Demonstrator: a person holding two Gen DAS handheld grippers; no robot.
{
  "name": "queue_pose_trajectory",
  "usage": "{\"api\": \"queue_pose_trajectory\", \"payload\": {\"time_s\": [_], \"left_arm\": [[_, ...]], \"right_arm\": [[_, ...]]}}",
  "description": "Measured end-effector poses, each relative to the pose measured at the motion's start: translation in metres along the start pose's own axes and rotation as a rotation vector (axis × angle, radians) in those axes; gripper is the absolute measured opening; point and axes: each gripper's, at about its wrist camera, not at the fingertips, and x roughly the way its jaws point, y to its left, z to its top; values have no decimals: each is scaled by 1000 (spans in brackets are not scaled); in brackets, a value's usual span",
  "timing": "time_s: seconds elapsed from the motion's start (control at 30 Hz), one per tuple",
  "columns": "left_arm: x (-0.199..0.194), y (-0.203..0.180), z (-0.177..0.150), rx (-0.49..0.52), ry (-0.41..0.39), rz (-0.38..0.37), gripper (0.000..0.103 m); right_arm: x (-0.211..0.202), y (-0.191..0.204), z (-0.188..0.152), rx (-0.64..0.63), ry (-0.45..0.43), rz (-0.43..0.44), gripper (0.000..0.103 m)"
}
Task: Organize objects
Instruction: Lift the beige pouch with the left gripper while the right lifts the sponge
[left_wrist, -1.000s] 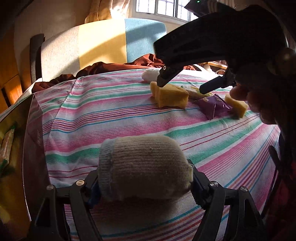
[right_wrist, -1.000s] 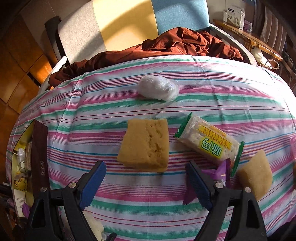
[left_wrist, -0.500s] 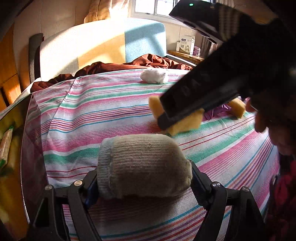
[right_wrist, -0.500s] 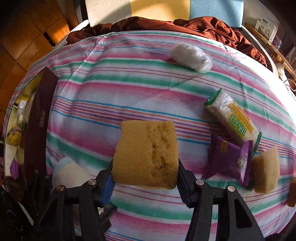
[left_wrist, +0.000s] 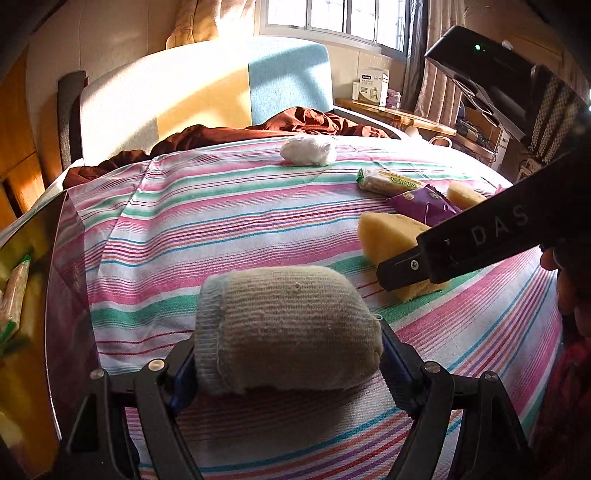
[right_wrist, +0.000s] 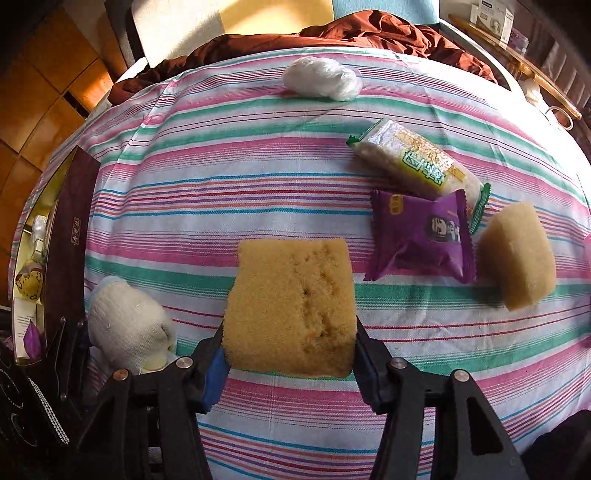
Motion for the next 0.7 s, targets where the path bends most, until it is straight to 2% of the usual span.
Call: {"api": "queue_pose_trajectory", "payload": {"time_s": [0.33, 0.47, 0.7], "left_arm": [[-2, -2, -1, 7, -2, 12, 82], [-3, 0, -1, -2, -8, 19, 77], [-4, 0, -2, 1, -9, 23, 75]], "right_arm": [[0, 8, -4, -17, 3, -18, 58], [0, 8, -4, -16, 3, -17, 59], [2, 10, -1, -19, 4, -19, 59]]}}
